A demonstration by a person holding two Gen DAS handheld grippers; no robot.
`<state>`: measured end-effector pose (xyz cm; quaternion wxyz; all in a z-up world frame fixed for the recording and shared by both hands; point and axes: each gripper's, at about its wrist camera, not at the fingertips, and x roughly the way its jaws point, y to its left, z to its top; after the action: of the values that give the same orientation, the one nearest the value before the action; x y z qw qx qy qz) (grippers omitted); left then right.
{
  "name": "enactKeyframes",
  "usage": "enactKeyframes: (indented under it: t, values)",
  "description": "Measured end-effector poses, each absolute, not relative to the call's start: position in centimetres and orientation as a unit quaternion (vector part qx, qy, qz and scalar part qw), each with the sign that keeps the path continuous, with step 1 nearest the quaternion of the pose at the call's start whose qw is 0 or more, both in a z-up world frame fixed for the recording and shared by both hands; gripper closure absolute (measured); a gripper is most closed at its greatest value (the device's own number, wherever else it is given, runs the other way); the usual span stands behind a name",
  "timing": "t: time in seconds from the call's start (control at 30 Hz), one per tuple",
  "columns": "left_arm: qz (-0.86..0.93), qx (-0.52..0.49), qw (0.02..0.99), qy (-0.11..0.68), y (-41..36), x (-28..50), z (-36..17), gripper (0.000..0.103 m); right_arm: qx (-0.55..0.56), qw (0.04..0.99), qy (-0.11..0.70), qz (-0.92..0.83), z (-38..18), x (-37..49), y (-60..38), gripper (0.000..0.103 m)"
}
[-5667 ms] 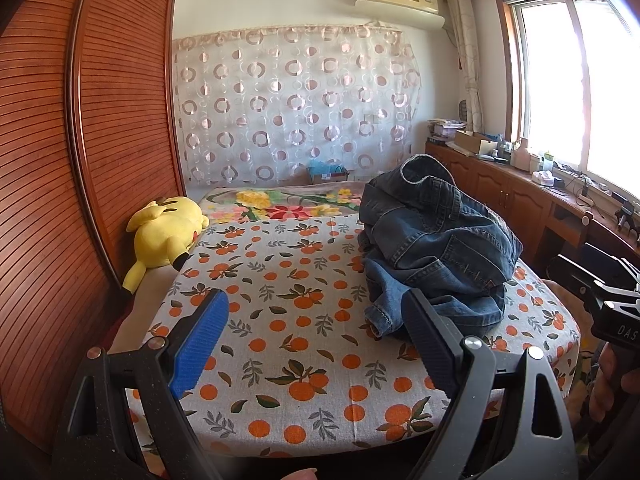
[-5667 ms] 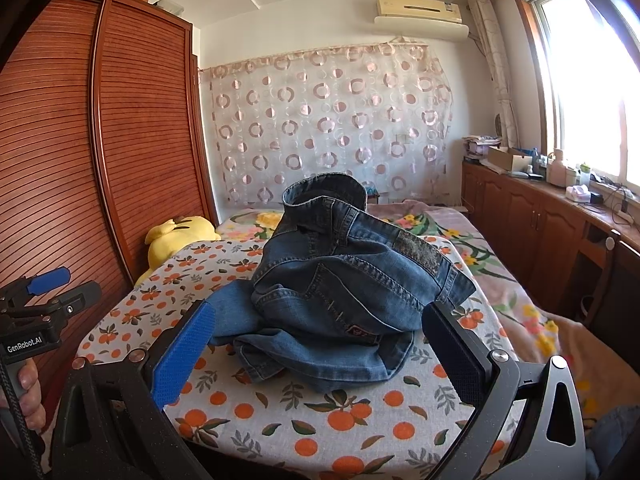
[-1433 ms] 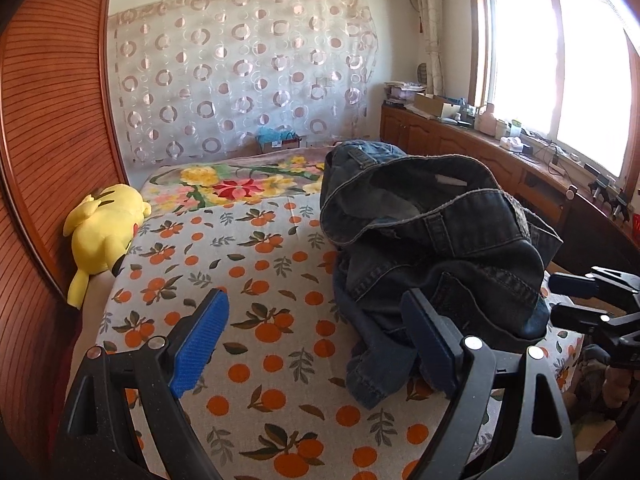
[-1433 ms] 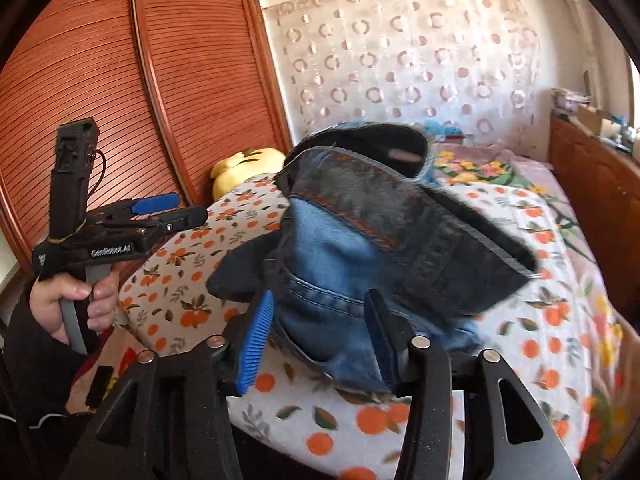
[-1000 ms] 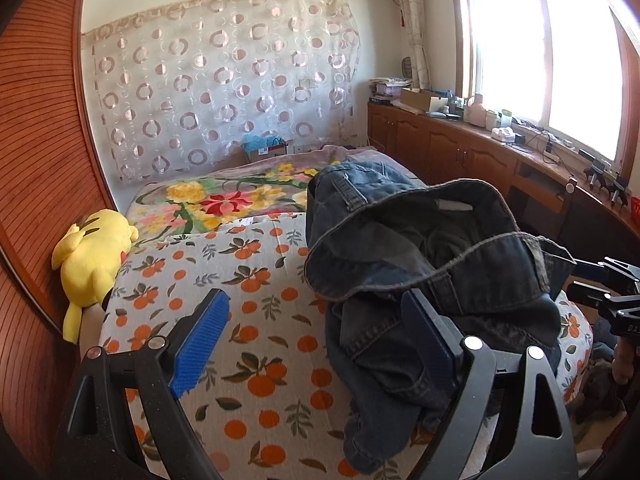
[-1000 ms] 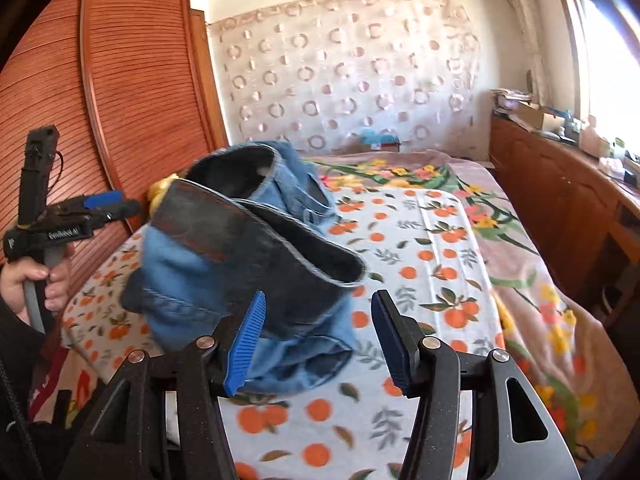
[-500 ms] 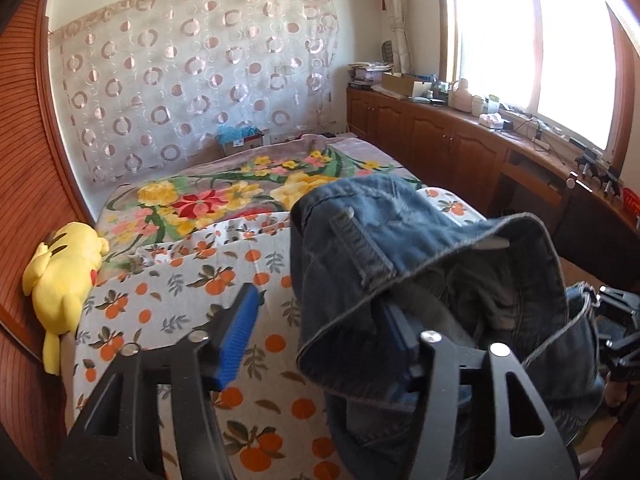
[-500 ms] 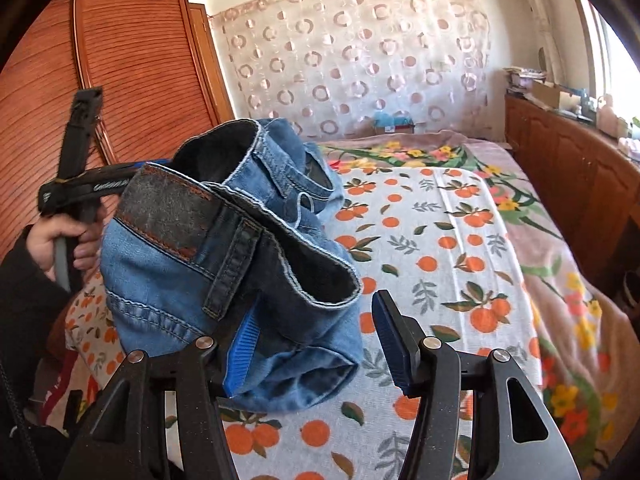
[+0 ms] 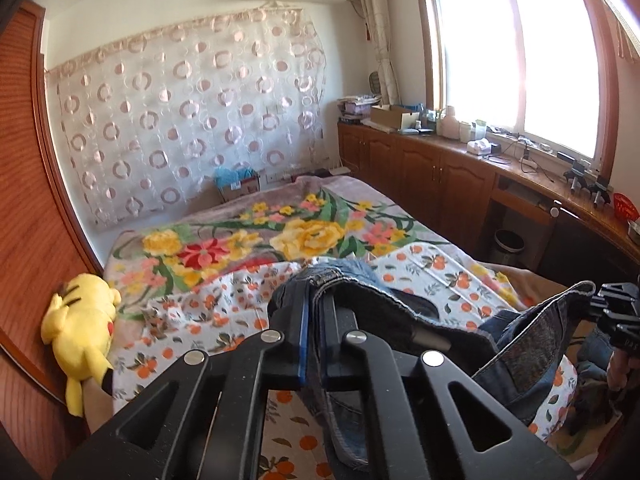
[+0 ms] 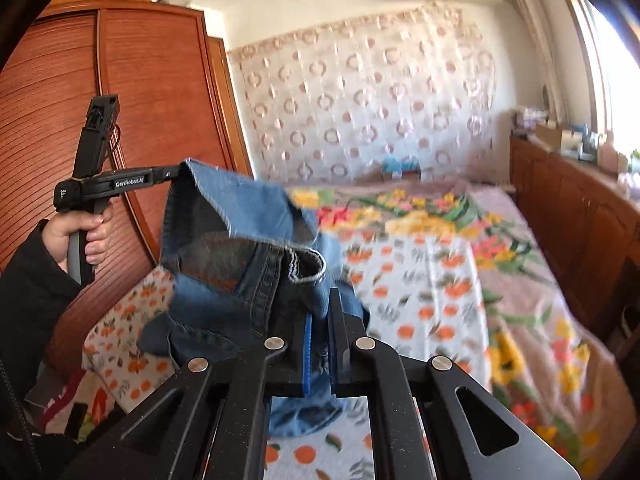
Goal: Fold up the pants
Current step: 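Lift the jeans with the right gripper while the left gripper grasps the waistband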
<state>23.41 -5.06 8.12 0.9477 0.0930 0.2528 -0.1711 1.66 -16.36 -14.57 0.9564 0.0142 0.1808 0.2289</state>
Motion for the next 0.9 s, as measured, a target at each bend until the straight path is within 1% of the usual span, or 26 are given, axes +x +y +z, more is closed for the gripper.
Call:
enactKeyframes:
  t: [0.1,0.27,0.4,0.47,0.5,0.6,0.7,0.8,0.9]
  values:
    - [-0.173,0.101,0.948,0.247,-5.5,23.9,10.5,0.099,0.001,0.967,0.144,0.211,-11.6,1.2,-17.7,0.099]
    - [-0.171,0.117,0.947,0.244,-7.6,26.8,14.7,0.100,-0.021,0.980,0.107,0.168,-6.5,2.1,-20.9,0.100]
    - [-0.164,0.131,0.954,0.216,-10.6,29.2,19.5,0.100,-0.022,0.989,0.086,0.120,-2.1,3.2,-24.8,0.100]
    - [-0.164,0.128,0.956,0.208,-11.6,30.0,21.6,0.100,-0.028,0.992,0.074,0.096,0.3,3.0,-26.6,0.100]
    - [-0.166,0.118,0.959,0.196,-12.6,30.3,23.5,0.100,-0.031,0.994,0.065,0.081,1.8,2.7,-27.7,0.100]
    - [-0.197,0.079,0.963,0.166,-14.3,29.0,28.4,0.100,-0.036,0.997,0.039,0.053,6.1,0.3,-30.9,0.100]
    - [-0.203,0.094,0.966,0.130,-16.7,26.5,32.1,0.100,-0.049,0.998,0.014,0.030,9.7,-2.7,-32.9,0.100]
    - [-0.208,0.087,0.968,0.114,-17.0,24.8,34.5,0.100,-0.059,0.998,-0.005,0.027,11.8,-5.5,-33.4,0.100]
    - [-0.207,0.080,0.970,0.102,-15.3,23.8,35.2,0.100,-0.073,0.996,-0.022,0.047,12.8,-7.7,-32.4,0.100]
